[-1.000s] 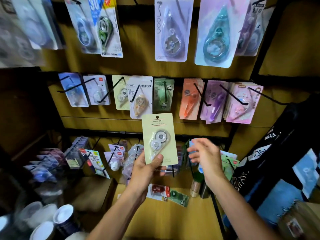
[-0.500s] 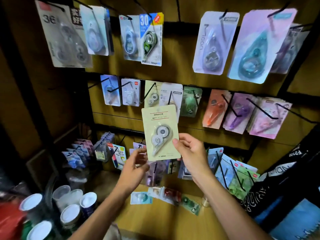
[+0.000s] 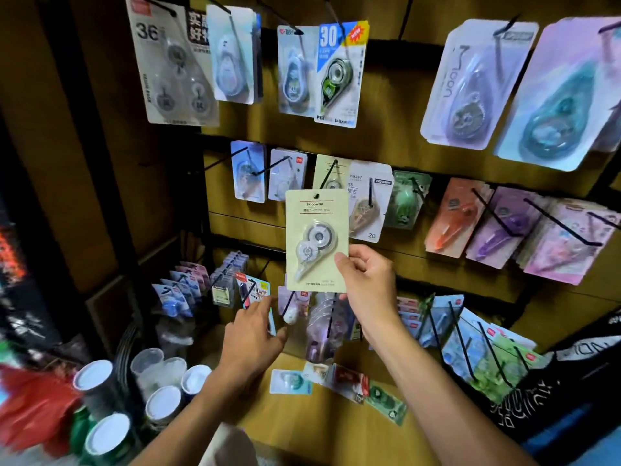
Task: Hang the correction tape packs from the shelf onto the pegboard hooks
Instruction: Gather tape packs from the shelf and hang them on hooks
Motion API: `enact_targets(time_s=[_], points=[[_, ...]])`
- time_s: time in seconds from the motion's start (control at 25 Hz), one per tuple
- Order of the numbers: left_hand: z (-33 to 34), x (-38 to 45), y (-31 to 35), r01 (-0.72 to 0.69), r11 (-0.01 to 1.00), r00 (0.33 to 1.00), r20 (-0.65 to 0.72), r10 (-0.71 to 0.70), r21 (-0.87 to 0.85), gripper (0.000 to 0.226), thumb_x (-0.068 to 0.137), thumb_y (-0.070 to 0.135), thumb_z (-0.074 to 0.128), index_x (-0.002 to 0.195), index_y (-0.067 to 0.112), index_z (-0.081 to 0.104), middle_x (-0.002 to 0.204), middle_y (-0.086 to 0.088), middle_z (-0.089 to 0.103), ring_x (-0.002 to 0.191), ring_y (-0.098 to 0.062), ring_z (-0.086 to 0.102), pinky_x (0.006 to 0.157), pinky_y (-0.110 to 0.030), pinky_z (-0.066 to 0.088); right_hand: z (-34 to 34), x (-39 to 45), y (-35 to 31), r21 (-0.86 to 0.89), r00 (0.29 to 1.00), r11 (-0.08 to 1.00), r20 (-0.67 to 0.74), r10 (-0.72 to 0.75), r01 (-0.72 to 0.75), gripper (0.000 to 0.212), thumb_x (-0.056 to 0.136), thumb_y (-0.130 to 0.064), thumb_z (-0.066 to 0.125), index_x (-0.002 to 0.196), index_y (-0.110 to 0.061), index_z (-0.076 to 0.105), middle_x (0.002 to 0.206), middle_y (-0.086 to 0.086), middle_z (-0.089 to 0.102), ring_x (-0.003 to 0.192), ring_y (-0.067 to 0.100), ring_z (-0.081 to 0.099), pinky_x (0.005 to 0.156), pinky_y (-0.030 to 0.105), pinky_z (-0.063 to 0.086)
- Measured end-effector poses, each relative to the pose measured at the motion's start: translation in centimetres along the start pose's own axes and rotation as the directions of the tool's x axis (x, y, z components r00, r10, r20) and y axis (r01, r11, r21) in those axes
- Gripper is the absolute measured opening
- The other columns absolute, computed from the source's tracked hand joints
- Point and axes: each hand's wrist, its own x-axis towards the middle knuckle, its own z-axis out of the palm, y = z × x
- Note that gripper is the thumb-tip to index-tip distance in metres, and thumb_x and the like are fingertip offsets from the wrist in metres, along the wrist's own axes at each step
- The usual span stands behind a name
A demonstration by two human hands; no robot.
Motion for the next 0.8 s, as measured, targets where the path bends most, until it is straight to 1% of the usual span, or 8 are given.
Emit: enact_targets(time_s=[0.12, 0.2, 0.32, 0.4, 0.52, 0.64, 0.72, 0.8], points=[[0.7, -0.1, -0.1, -0.016, 1.000, 0.999, 0.034, 0.016, 0.001, 0.061, 0.086, 0.043, 0.058, 0.141, 0.028, 0.038, 0.139, -0.002, 0.053, 0.122, -0.027, 0.049, 0.091, -0.040, 0.045, 0.7, 1.0, 0.2, -0.033, 1.000, 0.999, -0.020, 0.005, -0.005, 0.015, 0.092, -0.015, 0.061, 0.078, -0.018, 0.065, 0.078, 0.011, 0.073, 0.076, 0.039, 0.069, 0.054, 0.050, 0.052], [1.2, -0.1, -0.4, -0.026, 0.999, 0.999, 0.039, 0.028, -0.036, 0.060, 0.087, 0.041, 0.058, 0.141, 0.028, 0.038, 0.141, -0.001, 0.052, 0.124, -0.026, 0.048, 0.094, -0.040, 0.045, 0.9, 1.1, 0.6, -0.005, 1.000, 1.000, -0.018, 0.011, -0.011, 0.013, 0.092, -0.014, 0.060, 0.081, -0.016, 0.066, 0.080, 0.014, 0.071, 0.070, 0.033, 0.066, 0.052, 0.040, 0.047], [1.7, 0.3, -1.1, -0.043, 0.997, 0.998, 0.032, 0.045, -0.062, 0.058, 0.086, 0.039, 0.059, 0.140, 0.028, 0.040, 0.140, -0.001, 0.053, 0.123, -0.025, 0.049, 0.093, -0.039, 0.045, 0.8, 0.1, 0.8, 0.042, 1.000, 0.999, -0.003, 0.022, -0.022, 0.018, 0.094, -0.012, 0.060, 0.081, -0.024, 0.065, 0.082, 0.003, 0.073, 0.072, 0.012, 0.071, 0.048, 0.019, 0.047], [2.0, 0.6, -1.3, -0.037, 0.997, 0.999, 0.035, 0.039, -0.071, 0.058, 0.086, 0.040, 0.059, 0.140, 0.029, 0.040, 0.140, -0.001, 0.053, 0.121, -0.025, 0.050, 0.092, -0.039, 0.046, 0.9, -0.3, 0.6, 0.036, 0.999, 0.999, 0.004, 0.038, -0.038, 0.021, 0.094, -0.013, 0.060, 0.080, -0.027, 0.063, 0.084, -0.001, 0.073, 0.075, 0.009, 0.073, 0.045, 0.015, 0.046], [2.1, 1.0, -1.1, -0.032, 0.995, 0.999, 0.035, 0.036, -0.094, 0.057, 0.088, 0.039, 0.059, 0.140, 0.027, 0.040, 0.141, -0.001, 0.053, 0.122, -0.025, 0.049, 0.095, -0.039, 0.045, 1.8, 1.3, 0.2, 0.036, 0.995, 0.995, -0.038, 0.090, -0.089, 0.022, 0.094, -0.010, 0.059, 0.076, -0.021, 0.061, 0.080, -0.006, 0.071, 0.075, 0.009, 0.072, 0.041, 0.013, 0.044], [2.4, 1.3, -1.3, -0.044, 0.994, 0.999, 0.025, 0.046, -0.100, 0.056, 0.088, 0.039, 0.059, 0.140, 0.026, 0.041, 0.138, 0.000, 0.054, 0.121, -0.024, 0.049, 0.094, -0.038, 0.043, 3.6, 4.9, -0.3, 0.077, 0.966, 0.977, -0.152, 0.208, -0.199, 0.010, 0.094, -0.008, 0.058, 0.089, -0.007, 0.067, 0.075, -0.004, 0.066, 0.068, 0.017, 0.064, 0.039, 0.019, 0.046], [2.5, 1.6, -1.6, -0.051, 0.994, 0.998, 0.025, 0.054, -0.095, 0.055, 0.088, 0.039, 0.059, 0.139, 0.027, 0.041, 0.137, 0.001, 0.055, 0.121, -0.023, 0.049, 0.094, -0.038, 0.044, 5.0, 8.3, -0.4, 0.149, 0.923, 0.947, -0.224, 0.314, -0.286, 0.018, 0.094, -0.007, 0.059, 0.108, 0.002, 0.065, 0.084, 0.004, 0.067, 0.069, 0.025, 0.064, 0.041, 0.024, 0.048], [2.5, 1.9, -2.0, -0.062, 0.993, 0.998, 0.015, 0.064, -0.098, 0.054, 0.088, 0.040, 0.059, 0.138, 0.029, 0.042, 0.136, 0.002, 0.055, 0.121, -0.023, 0.050, 0.094, -0.039, 0.045, 6.4, 11.6, -0.3, 0.221, 0.878, 0.904, -0.242, 0.414, -0.366, 0.012, 0.092, -0.003, 0.059, 0.103, -0.002, 0.064, 0.094, 0.009, 0.066, 0.080, 0.031, 0.070, 0.046, 0.024, 0.054]])
